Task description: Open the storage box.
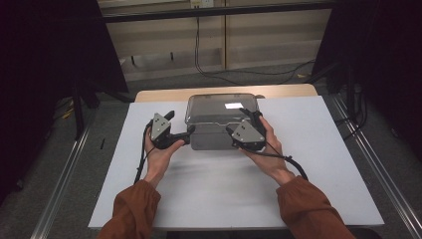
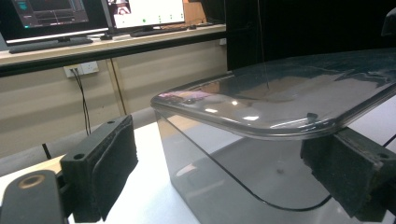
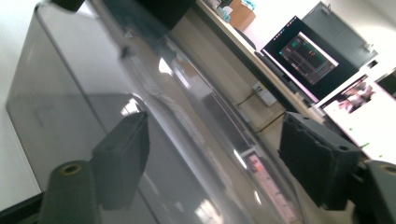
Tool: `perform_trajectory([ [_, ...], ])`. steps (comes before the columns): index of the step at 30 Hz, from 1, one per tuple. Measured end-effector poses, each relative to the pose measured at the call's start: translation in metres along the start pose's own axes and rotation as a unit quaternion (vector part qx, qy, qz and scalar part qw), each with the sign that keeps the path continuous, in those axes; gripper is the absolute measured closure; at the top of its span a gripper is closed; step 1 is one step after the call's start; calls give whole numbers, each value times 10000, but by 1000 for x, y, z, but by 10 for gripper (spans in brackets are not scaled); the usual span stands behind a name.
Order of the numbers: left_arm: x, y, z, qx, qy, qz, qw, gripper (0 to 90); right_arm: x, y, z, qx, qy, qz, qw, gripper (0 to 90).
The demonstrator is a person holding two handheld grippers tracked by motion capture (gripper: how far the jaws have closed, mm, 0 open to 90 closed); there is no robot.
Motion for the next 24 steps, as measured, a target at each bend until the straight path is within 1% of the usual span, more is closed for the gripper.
perform_trajectory([
  [1,0,0,0,10,-19,-11,10000,105,2,0,-1,19,139,32,9999,222],
  [2,0,0,0,17,-3,-20,10000,107,4,-1,-2,67,335,69,9994,218],
  [3,0,0,1,24,6,-21,10000,107,6,-1,-4,104,477,99,9988,214],
  [5,0,1,0,25,-49,-41,10000,109,9,-1,-8,60,675,152,9976,205],
  [7,0,1,0,24,-92,-56,9999,121,13,-3,-12,24,994,260,9947,206],
  [9,-1,1,0,14,-157,-59,9999,121,17,-4,-16,82,1344,299,9904,205],
  [10,-1,1,0,16,-147,-61,9999,121,19,-4,-17,92,1440,308,9891,201],
  [11,-1,1,1,31,-180,-62,9998,121,21,-5,-19,128,1549,302,9874,195],
  [12,-1,1,2,3,-171,-63,9998,121,22,-5,-20,145,1642,313,9858,183],
  [13,-1,1,2,-21,-126,-71,9999,116,23,-6,-22,149,1720,313,9845,171],
  [15,0,3,3,-27,-142,-81,9999,102,25,-5,-25,125,1808,304,9830,142],
  [18,1,4,3,-42,-140,-70,9999,96,27,-4,-28,76,1819,205,9831,140],
  [19,1,5,3,-50,-146,-74,9999,96,28,-4,-28,101,1907,258,9813,125],
  [20,1,5,3,-41,-147,-65,9999,96,29,-4,-29,130,1944,307,9804,116],
  [22,0,5,3,-49,-163,-69,9998,96,30,-3,-30,121,1934,312,9805,112],
  [24,0,5,3,-43,-150,-73,9999,95,31,-3,-31,121,1988,303,9795,113],
])
Point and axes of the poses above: each handheld gripper's, and its own axes: y roughly forward along the jaws, z roughly out of its top, x roughly to its right, the point moved 2 cm from there along y, roughly forward along the jaws, and after that the axes turned 6 degrees about x, right-handed, at the moved point
